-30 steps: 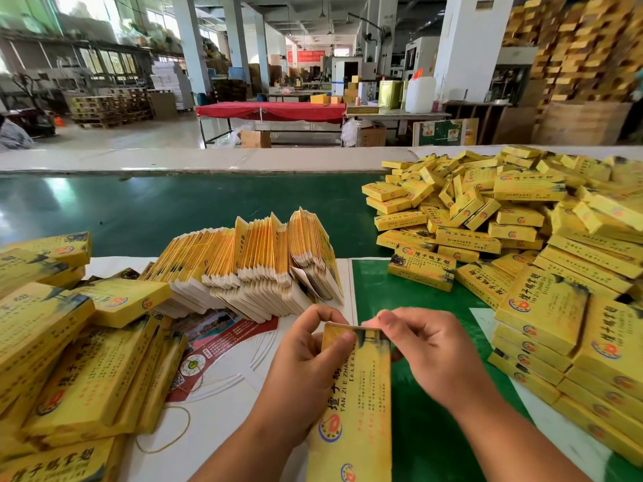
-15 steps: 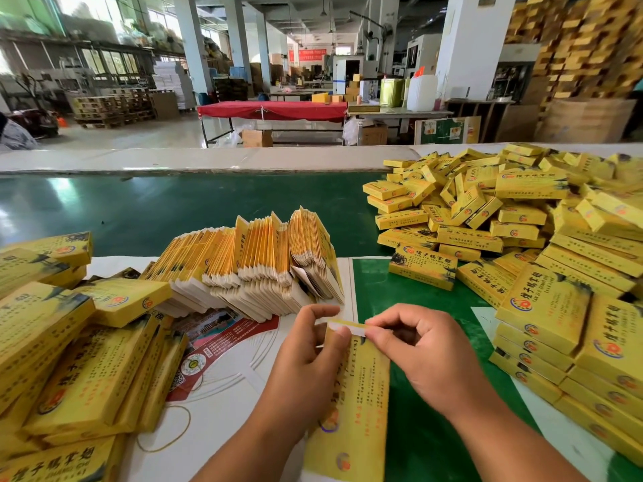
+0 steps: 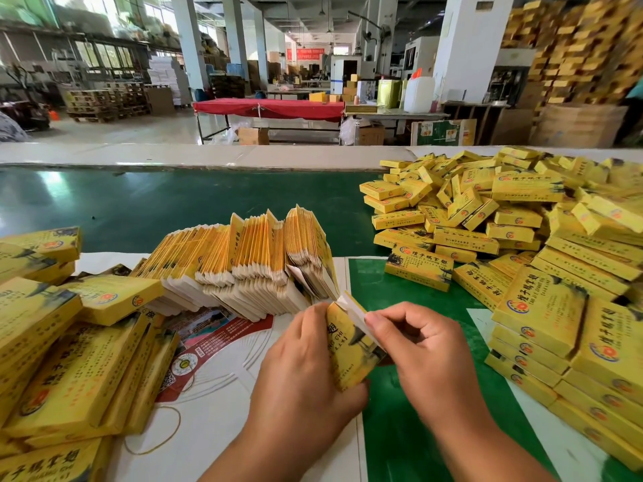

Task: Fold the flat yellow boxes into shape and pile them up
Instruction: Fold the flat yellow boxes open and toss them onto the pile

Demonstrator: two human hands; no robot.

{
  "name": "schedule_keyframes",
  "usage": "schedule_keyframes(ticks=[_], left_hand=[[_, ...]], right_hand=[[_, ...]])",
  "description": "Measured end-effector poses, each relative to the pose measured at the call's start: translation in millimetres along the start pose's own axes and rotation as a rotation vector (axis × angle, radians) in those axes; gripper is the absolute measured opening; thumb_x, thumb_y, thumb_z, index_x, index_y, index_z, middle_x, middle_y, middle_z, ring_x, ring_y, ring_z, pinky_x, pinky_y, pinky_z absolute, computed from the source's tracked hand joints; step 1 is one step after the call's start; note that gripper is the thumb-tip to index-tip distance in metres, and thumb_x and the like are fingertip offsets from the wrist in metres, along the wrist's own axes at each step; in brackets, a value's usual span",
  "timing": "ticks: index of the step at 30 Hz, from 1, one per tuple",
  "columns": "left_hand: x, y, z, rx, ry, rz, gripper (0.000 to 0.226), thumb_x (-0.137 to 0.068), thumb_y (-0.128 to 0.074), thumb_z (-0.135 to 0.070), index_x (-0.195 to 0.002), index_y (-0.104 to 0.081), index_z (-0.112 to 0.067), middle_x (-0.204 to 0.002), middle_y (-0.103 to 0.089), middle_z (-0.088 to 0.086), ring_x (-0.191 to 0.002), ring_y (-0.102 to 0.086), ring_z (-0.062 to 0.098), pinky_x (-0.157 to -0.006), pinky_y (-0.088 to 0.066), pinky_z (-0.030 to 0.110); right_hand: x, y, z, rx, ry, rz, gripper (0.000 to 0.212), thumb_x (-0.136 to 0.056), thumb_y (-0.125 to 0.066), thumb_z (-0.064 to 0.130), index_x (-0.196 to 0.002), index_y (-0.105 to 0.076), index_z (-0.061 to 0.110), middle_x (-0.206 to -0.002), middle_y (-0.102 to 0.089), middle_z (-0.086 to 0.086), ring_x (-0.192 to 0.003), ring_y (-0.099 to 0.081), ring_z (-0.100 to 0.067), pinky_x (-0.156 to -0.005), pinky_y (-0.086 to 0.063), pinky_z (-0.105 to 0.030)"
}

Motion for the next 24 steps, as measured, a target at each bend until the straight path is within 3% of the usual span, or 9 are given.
schedule_keyframes(ticks=[6, 10, 13, 16, 18, 21, 24], left_hand=[[0, 0, 0, -0.074, -0.008, 0.000, 0.081, -0.060, -0.059, -0.063, -0.128, -0.021, -0.040, -0.100, -0.032, -0.026, -0.084, -0.033, -0.002, -0.065, -0.030, 0.011], [0, -4, 0, -0.131, -0.015, 0.017, 0.089, -0.063, -0.062, -0.060, -0.135, -0.015, -0.036, -0.115, -0.042, -0.019, -0.092, -0.036, 0.001, -0.079, -0.030, 0.016], [0, -5, 1, -0.118, -0.026, 0.011, 0.095, -0.066, -0.062, -0.059, -0.142, -0.014, -0.031, -0.124, -0.045, -0.015, -0.108, -0.045, 0.006, -0.083, -0.030, 0.015], [-1, -2, 5, -0.069, -0.010, -0.022, 0.095, -0.069, -0.054, -0.063, -0.147, -0.010, -0.031, -0.129, -0.043, -0.014, -0.114, -0.042, 0.005, -0.087, -0.028, 0.014], [-1, 0, 8, -0.023, 0.005, -0.029, 0.094, -0.070, -0.049, -0.062, -0.148, -0.005, -0.033, -0.130, -0.041, -0.014, -0.118, -0.040, 0.004, -0.090, -0.027, 0.014], [-1, 0, 9, 0.053, 0.016, -0.013, 0.099, -0.071, -0.055, -0.063, -0.149, 0.000, -0.037, -0.129, -0.042, -0.018, -0.116, -0.041, 0.003, -0.088, -0.030, 0.013], [-2, -1, 4, 0.209, -0.006, 0.090, 0.109, -0.058, -0.060, -0.080, -0.145, -0.002, -0.051, -0.123, -0.036, -0.038, -0.110, -0.038, -0.010, -0.087, -0.034, 0.007]], right_hand=[[0, 0, 3, 0.053, 0.027, 0.013, 0.017, -0.086, -0.075, 0.016, -0.074, -0.076, 0.028, -0.063, -0.070, 0.008, -0.054, -0.062, -0.005, -0.050, -0.052, -0.024], [-1, -1, 12, 0.201, 0.144, 0.071, 0.016, -0.085, -0.075, 0.014, -0.072, -0.077, 0.024, -0.062, -0.068, 0.013, -0.052, -0.058, -0.003, -0.048, -0.042, -0.012], [0, -2, 28, 0.300, 0.334, 0.095, 0.012, -0.086, -0.069, 0.016, -0.079, -0.078, 0.018, -0.074, -0.072, 0.013, -0.068, -0.066, -0.002, -0.058, -0.048, -0.014], [5, -8, 36, 0.360, 0.456, 0.135, 0.023, -0.089, -0.063, 0.023, -0.099, -0.079, 0.011, -0.099, -0.076, 0.005, -0.091, -0.069, -0.001, -0.076, -0.056, -0.018], [8, -13, 36, 0.410, 0.488, 0.132, 0.027, -0.086, -0.068, 0.026, -0.106, -0.077, 0.011, -0.106, -0.074, 0.004, -0.096, -0.069, -0.002, -0.082, -0.055, -0.018], [6, -16, 26, 0.366, 0.380, 0.105, 0.025, -0.082, -0.071, 0.023, -0.105, -0.077, 0.018, -0.103, -0.074, 0.012, -0.095, -0.067, 0.003, -0.084, -0.051, -0.013], [-4, -1, 5, 0.222, 0.138, 0.023, 0.016, -0.086, -0.071, 0.021, -0.092, -0.076, 0.034, -0.087, -0.073, 0.019, -0.082, -0.068, 0.002, -0.066, -0.050, -0.009]])
Point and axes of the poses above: each hand's wrist, its own x-axis away from the middle knuckle, its own y-axis out of the back of the hand, z = x × y, the point moved 7 cm from there along -x, towards the middle knuckle
